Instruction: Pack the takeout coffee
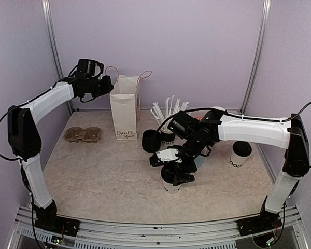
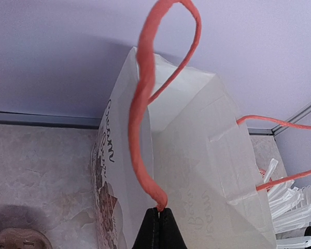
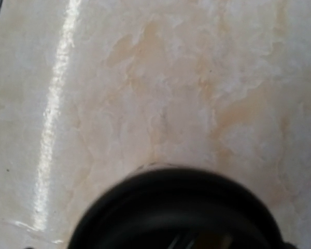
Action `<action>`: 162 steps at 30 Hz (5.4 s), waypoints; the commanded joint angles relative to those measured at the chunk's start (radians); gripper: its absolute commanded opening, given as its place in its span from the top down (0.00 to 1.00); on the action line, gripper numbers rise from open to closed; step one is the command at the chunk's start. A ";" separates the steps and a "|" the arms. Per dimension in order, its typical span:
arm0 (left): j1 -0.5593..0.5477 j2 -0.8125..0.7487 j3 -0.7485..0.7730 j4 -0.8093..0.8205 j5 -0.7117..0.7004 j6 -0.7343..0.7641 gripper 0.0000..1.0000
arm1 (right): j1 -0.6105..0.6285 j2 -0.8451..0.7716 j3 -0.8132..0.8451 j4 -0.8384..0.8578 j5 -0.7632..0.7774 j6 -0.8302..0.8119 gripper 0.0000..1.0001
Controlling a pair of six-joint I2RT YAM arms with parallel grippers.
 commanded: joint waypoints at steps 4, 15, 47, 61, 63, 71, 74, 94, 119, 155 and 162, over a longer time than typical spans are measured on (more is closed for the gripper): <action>0.005 -0.166 -0.083 -0.003 0.039 0.016 1.00 | 0.005 0.001 0.003 -0.052 -0.010 0.018 0.10; 0.005 -0.445 -0.323 -0.034 0.162 -0.002 1.00 | 0.005 -0.065 -0.076 -0.054 0.050 0.053 0.19; -0.002 -0.805 -0.496 -0.278 0.341 0.027 1.00 | 0.142 -0.178 -0.238 -0.008 0.349 0.044 0.24; 0.007 -0.833 -0.596 -0.392 0.370 0.035 1.00 | 0.152 -0.219 -0.191 -0.030 0.228 0.043 0.01; 0.008 -0.836 -0.626 -0.384 0.353 0.033 1.00 | 0.153 -0.214 -0.172 -0.042 0.197 0.049 0.01; 0.009 -0.834 -0.679 -0.349 0.339 0.037 1.00 | 0.146 -0.208 -0.152 -0.042 0.079 0.082 0.00; 0.010 -0.836 -0.688 -0.345 0.340 0.041 1.00 | 0.139 -0.193 -0.147 -0.045 0.046 0.085 0.00; 0.010 -0.858 -0.713 -0.329 0.356 0.042 1.00 | 0.104 -0.115 -0.171 -0.067 0.075 0.097 0.00; 0.004 -0.844 -0.683 -0.303 0.459 0.058 1.00 | -0.257 -0.336 -0.290 -0.134 0.113 0.025 0.31; -0.577 -0.410 -0.339 -0.159 0.675 0.197 1.00 | -0.619 -0.540 0.020 -0.347 -0.386 -0.125 0.01; -0.563 -0.239 -0.205 -0.210 0.663 0.266 1.00 | -0.578 -0.458 0.147 -0.304 -0.577 -0.103 0.09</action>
